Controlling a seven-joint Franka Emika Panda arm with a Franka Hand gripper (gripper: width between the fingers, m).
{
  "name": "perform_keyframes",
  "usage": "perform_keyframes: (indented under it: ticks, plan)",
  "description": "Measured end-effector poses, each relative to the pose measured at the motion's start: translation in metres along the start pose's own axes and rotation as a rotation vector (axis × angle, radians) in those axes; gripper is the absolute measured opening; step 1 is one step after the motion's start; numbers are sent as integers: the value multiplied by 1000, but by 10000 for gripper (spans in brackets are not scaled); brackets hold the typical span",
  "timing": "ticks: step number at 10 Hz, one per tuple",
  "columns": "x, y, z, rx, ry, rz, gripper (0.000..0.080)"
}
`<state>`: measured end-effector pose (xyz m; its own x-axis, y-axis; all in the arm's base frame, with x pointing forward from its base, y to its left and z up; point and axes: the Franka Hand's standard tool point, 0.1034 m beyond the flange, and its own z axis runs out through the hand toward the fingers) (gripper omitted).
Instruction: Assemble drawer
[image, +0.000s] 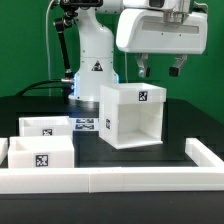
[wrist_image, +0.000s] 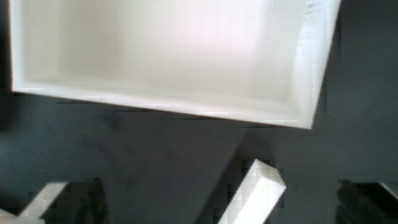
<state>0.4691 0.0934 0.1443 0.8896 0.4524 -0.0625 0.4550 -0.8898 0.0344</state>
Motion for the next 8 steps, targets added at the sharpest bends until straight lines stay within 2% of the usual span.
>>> perform_keyframes:
  ticks: [3, 4, 8]
  plan:
    - [-37, -24, 18, 3, -9, 28, 650]
    - [-43, -27, 23, 17, -7, 43, 650]
    - [-56, -38, 42, 26, 15, 40, 650]
